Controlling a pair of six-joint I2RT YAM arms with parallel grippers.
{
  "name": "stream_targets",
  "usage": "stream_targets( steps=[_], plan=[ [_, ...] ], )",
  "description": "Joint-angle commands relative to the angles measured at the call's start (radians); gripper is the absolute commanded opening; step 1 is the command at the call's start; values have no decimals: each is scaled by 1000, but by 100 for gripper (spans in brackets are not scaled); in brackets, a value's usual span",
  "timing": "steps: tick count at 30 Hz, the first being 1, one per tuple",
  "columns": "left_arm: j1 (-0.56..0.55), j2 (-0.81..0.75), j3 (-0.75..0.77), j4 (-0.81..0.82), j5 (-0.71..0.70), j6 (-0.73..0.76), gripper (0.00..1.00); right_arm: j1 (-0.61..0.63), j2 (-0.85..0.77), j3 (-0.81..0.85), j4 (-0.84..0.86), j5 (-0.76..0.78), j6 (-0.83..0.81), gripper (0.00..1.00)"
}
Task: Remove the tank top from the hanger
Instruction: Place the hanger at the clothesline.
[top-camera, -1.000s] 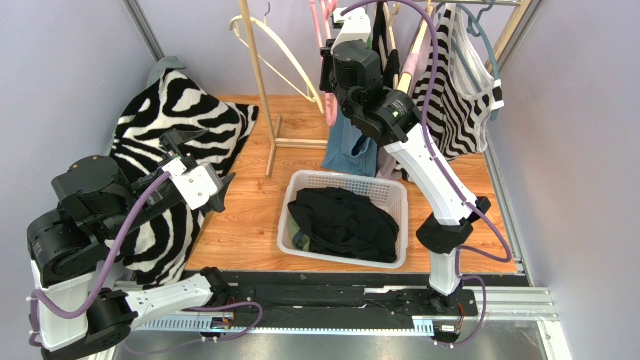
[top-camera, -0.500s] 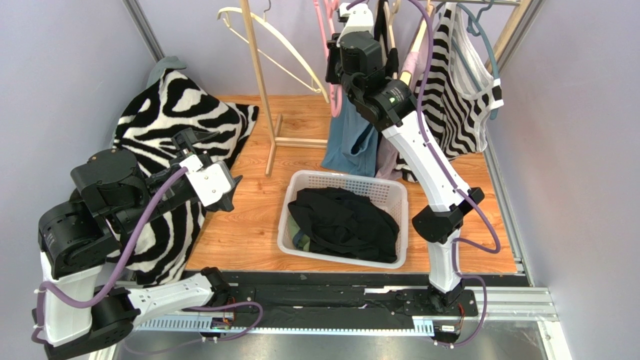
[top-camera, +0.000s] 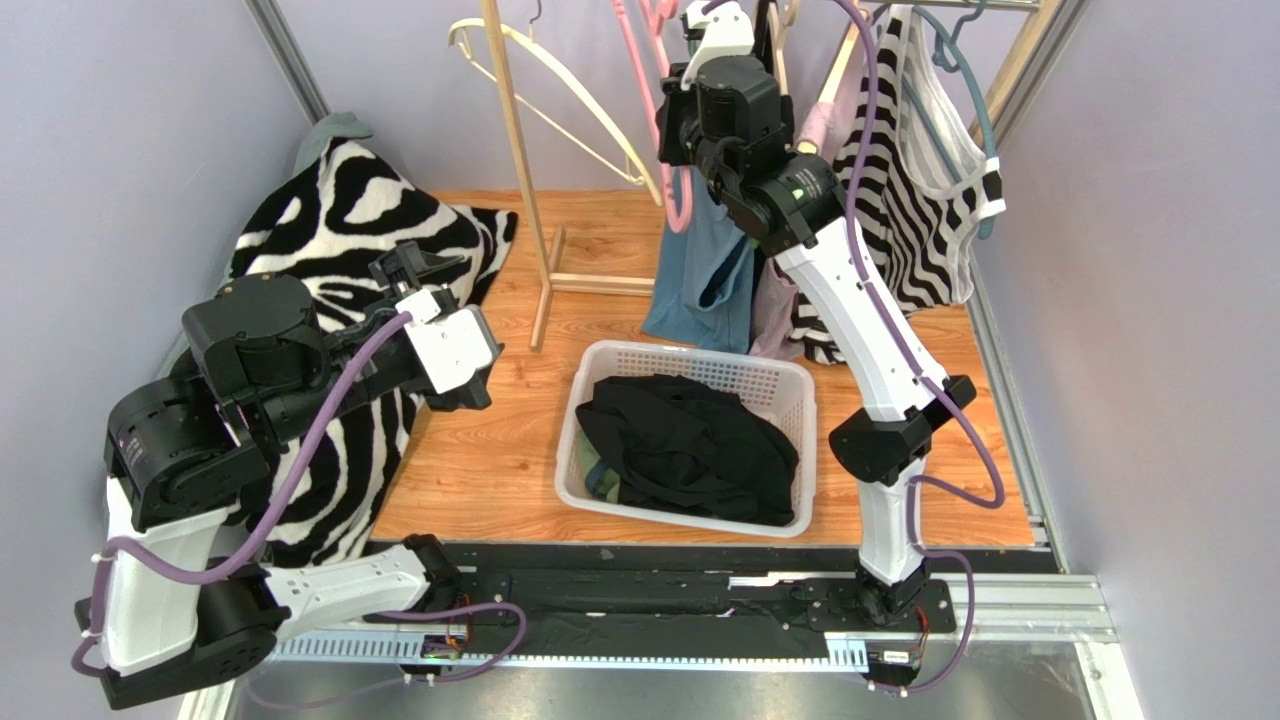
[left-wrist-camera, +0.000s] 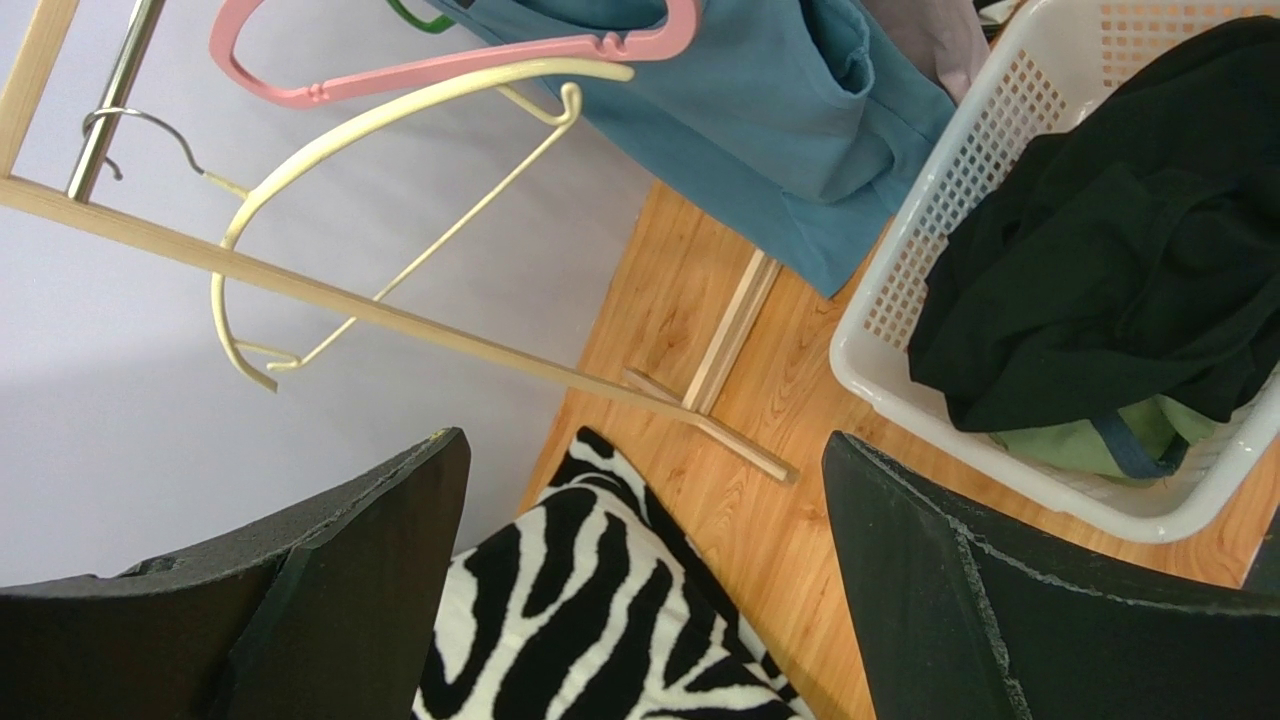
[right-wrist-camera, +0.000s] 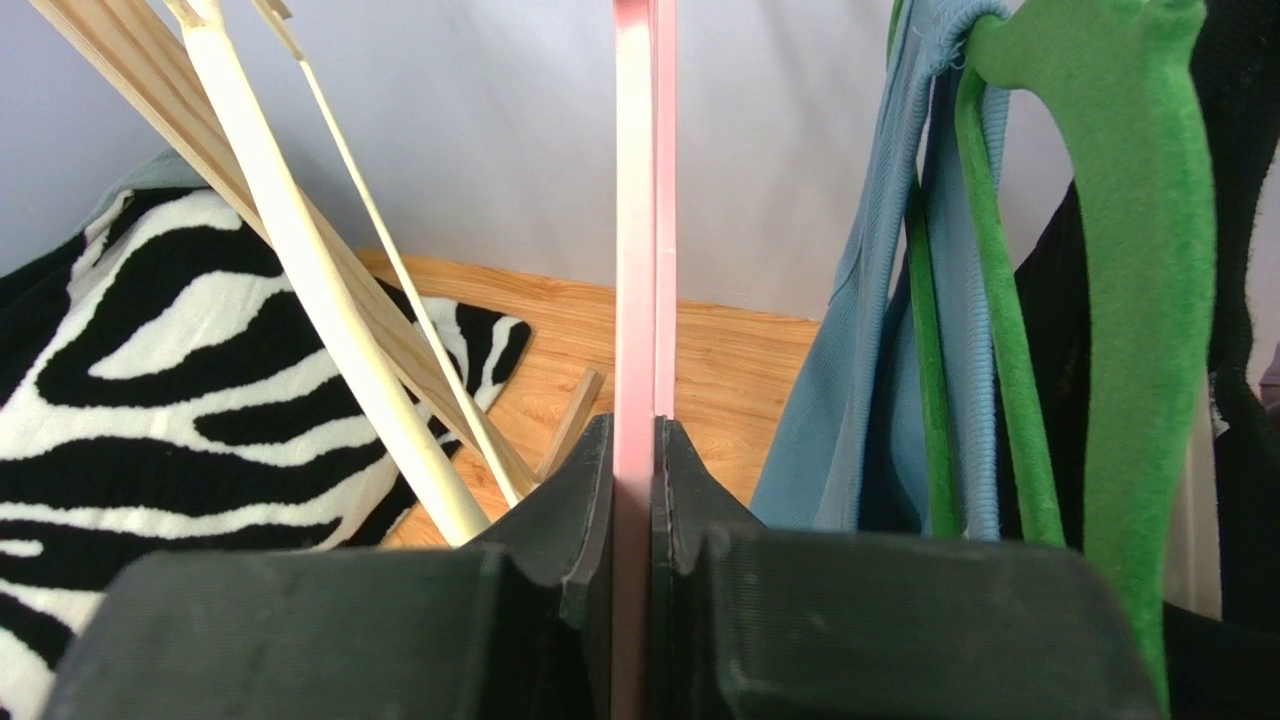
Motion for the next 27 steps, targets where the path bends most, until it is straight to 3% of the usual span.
stream_targets(
  steps=[1, 9, 13, 27],
  plan=[
    [11, 2, 32, -3, 33, -25, 96, -27, -93, 1, 7, -58, -8, 0],
    [45, 4, 58, -12, 100, -51, 96, -109, -110, 17, -202, -228, 78, 0],
    [62, 5, 70, -21, 149, -62, 96, -108, -97, 19, -265, -228, 78, 0],
    [80, 4, 85, -32, 201, -77, 96, -96, -68, 57, -153, -250, 118, 0]
  ],
)
